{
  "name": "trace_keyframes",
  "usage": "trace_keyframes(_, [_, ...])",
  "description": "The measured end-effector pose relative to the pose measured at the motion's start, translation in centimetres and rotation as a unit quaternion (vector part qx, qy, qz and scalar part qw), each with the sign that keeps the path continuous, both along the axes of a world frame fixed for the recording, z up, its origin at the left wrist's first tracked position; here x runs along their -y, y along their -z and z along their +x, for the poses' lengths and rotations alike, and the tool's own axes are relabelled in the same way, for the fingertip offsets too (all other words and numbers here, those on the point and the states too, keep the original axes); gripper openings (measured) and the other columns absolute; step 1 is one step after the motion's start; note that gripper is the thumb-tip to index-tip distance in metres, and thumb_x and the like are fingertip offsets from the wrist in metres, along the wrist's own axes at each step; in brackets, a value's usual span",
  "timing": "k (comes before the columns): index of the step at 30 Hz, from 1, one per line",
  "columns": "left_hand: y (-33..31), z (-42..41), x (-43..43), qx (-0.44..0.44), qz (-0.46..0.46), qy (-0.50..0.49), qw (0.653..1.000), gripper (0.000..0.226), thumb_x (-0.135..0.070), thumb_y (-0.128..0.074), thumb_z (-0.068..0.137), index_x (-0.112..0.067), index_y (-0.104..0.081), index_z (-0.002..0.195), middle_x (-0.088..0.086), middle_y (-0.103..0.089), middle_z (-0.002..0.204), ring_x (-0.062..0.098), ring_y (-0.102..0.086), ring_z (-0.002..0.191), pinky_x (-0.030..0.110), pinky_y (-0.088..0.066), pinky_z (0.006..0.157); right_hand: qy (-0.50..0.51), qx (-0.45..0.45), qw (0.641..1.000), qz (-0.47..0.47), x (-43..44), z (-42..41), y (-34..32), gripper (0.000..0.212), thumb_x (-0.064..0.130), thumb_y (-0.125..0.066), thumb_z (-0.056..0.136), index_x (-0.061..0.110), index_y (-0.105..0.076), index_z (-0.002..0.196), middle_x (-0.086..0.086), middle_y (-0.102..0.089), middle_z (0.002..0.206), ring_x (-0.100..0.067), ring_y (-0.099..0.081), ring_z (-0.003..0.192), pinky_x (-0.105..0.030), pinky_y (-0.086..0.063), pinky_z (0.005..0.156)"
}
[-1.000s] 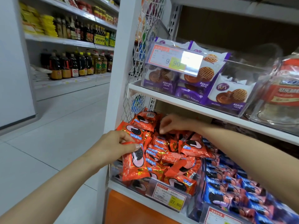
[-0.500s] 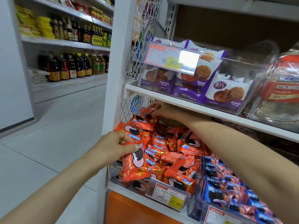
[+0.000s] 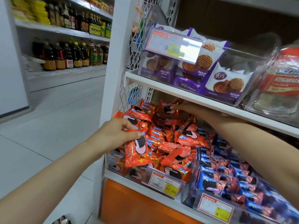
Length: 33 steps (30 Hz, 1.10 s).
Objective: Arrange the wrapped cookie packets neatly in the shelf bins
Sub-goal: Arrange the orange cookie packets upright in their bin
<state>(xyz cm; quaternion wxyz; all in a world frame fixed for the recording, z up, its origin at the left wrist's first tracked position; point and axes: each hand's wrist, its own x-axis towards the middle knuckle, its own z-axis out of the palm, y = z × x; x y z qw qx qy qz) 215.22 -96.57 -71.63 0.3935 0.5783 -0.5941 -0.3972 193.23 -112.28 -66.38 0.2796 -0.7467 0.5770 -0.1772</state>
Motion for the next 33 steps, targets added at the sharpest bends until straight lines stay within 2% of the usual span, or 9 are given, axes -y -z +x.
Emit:
trace_keyframes(4, [0.1, 0.0, -0.2, 0.002, 0.005, -0.003, 1.0, 0.021, -0.031, -0.075, 0.075, -0.014, -0.067, 0.084, 0.01, -0.069, 0.094, 0.027, -0.066, 0.092, 0.048, -0.051, 0.09, 0.052, -0.036, 0.998, -0.022, 2.8, -1.0, 1.4, 0.014, 0.002, -0.051, 0.094, -0.005, -0.06, 0.102, -0.003, -0.051, 0.086, -0.009, -0.047, 0.071, -0.001, -0.037, 0.05])
trace_keyframes(6, [0.1, 0.0, -0.3, 0.002, 0.006, -0.004, 1.0, 0.019, -0.029, -0.074, 0.075, -0.014, -0.066, 0.084, 0.01, -0.07, 0.094, 0.026, -0.066, 0.092, 0.047, -0.051, 0.089, 0.077, -0.041, 0.995, -0.045, 3.9, -1.0, 2.1, 0.007, -0.001, -0.056, 0.09, 0.0, -0.058, 0.096, -0.003, -0.051, 0.081, -0.009, -0.045, 0.069, -0.003, -0.037, 0.049])
trace_keyframes(9, [0.1, 0.1, -0.2, 0.01, 0.007, -0.002, 1.0, 0.018, -0.03, -0.074, 0.076, -0.015, -0.067, 0.084, 0.008, -0.07, 0.094, 0.024, -0.067, 0.091, 0.047, -0.052, 0.089, 0.052, -0.091, 0.991, -0.078, 5.5, -0.5, 3.2, 0.033, -0.005, -0.064, 0.082, -0.005, -0.054, 0.113, -0.021, -0.058, 0.113, -0.028, -0.056, 0.099, -0.022, -0.046, 0.077])
trace_keyframes(11, [0.0, 0.2, -0.1, 0.019, 0.008, 0.0, 1.0, 0.017, -0.031, -0.074, 0.076, -0.018, -0.066, 0.083, 0.007, -0.07, 0.094, 0.022, -0.066, 0.09, 0.046, -0.052, 0.088, 0.033, -0.123, 0.989, -0.071, 5.9, -0.2, 3.7, 0.043, -0.004, -0.069, 0.078, -0.001, -0.055, 0.118, -0.018, -0.057, 0.12, -0.031, -0.054, 0.113, -0.034, -0.046, 0.091])
trace_keyframes(15, [-0.1, 0.2, 0.0, 0.014, 0.012, 0.0, 1.0, 0.017, -0.03, -0.074, 0.076, -0.017, -0.066, 0.083, 0.005, -0.07, 0.093, 0.021, -0.067, 0.088, 0.045, -0.053, 0.087, 0.0, -0.138, 0.989, -0.06, 6.0, 0.2, 3.5, 0.047, 0.001, -0.071, 0.077, 0.0, -0.057, 0.122, -0.017, -0.059, 0.122, -0.03, -0.054, 0.114, -0.025, -0.044, 0.082])
trace_keyframes(19, [-0.2, 0.0, 0.1, 0.006, 0.015, -0.001, 1.0, 0.017, -0.029, -0.073, 0.077, -0.016, -0.065, 0.083, 0.007, -0.07, 0.092, 0.023, -0.068, 0.087, 0.043, -0.055, 0.084, -0.031, -0.182, 0.98, -0.08, 6.3, -0.2, 3.1, 0.053, 0.003, -0.08, 0.068, 0.002, -0.057, 0.115, -0.014, -0.055, 0.12, -0.03, -0.052, 0.112, -0.032, -0.046, 0.087])
trace_keyframes(23, [-0.1, 0.0, 0.3, 0.006, 0.014, 0.001, 1.0, 0.015, -0.029, -0.074, 0.076, -0.017, -0.066, 0.081, 0.007, -0.07, 0.093, 0.024, -0.067, 0.088, 0.043, -0.054, 0.085, -0.022, -0.17, 0.983, -0.067, 6.6, -0.8, 3.0, 0.044, -0.005, -0.074, 0.071, 0.003, -0.059, 0.112, -0.008, -0.051, 0.117, -0.025, -0.049, 0.113, -0.034, -0.047, 0.093])
trace_keyframes(27, [0.2, 0.1, 0.4, 0.008, 0.008, 0.001, 1.0, 0.016, -0.03, -0.075, 0.075, -0.018, -0.068, 0.082, 0.007, -0.07, 0.091, 0.023, -0.067, 0.088, 0.045, -0.053, 0.087, -0.027, -0.19, 0.976, -0.102, 6.3, 0.1, 3.9, 0.04, -0.001, -0.075, 0.071, -0.002, -0.062, 0.109, -0.015, -0.059, 0.112, -0.029, -0.054, 0.106, -0.026, -0.043, 0.074])
trace_keyframes(33, [0.2, 0.2, 0.4, 0.008, 0.002, -0.001, 1.0, 0.013, -0.031, -0.074, 0.074, -0.02, -0.067, 0.079, 0.005, -0.071, 0.088, 0.021, -0.067, 0.086, 0.043, -0.054, 0.085, -0.045, -0.233, 0.953, -0.187, 5.7, 0.4, 4.0, 0.027, 0.003, -0.07, 0.078, 0.002, -0.055, 0.1, -0.011, -0.053, 0.096, -0.027, -0.051, 0.089, -0.03, -0.037, 0.064])
